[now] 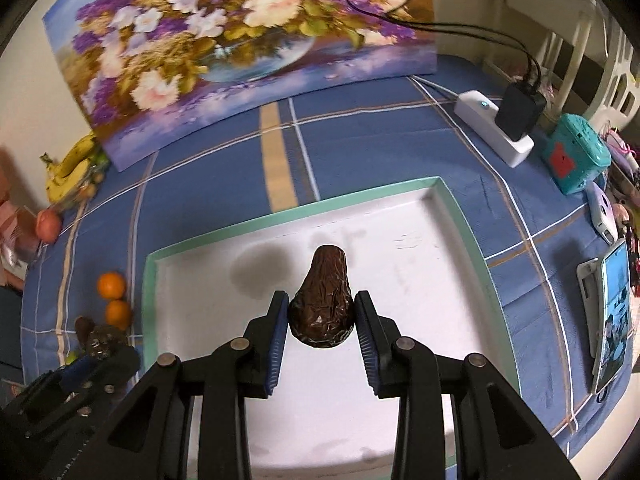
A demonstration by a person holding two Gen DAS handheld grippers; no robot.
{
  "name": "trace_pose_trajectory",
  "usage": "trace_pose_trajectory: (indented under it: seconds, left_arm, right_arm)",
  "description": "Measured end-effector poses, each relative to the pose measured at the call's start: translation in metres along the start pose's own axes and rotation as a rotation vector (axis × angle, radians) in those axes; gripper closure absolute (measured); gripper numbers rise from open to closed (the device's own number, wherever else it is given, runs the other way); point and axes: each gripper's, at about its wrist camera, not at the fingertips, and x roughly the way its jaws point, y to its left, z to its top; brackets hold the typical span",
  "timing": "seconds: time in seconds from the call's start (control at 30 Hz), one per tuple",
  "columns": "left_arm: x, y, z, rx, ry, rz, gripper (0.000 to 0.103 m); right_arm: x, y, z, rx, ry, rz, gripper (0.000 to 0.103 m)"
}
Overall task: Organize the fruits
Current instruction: 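Carry both fruits over the white tray and open both tools to release them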
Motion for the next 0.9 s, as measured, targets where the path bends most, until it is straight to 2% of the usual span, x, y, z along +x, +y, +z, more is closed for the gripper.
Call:
trace_pose_trajectory:
  seconds: [0.33,0.63,0.9]
  left_arm:
    - [0.028,-0.019,0.007,0.068,0.017,-0.007,0.062]
    - [0.052,-0.020,-0.002,0.081,0.072,0.014,0.062]
    - [0.061,-0.014,-0.006,0.065,0.095,0.026,0.062]
  right_arm:
    - [0.024,-0.014,0.010,0.011,0.034,-0.042,0.068]
    - [0.049,-0.020,0.005,0.009,0.098,-0.080,0.068]
    - [0.049,-0.020,0.003,-0.007,0.091,-0.089,0.068]
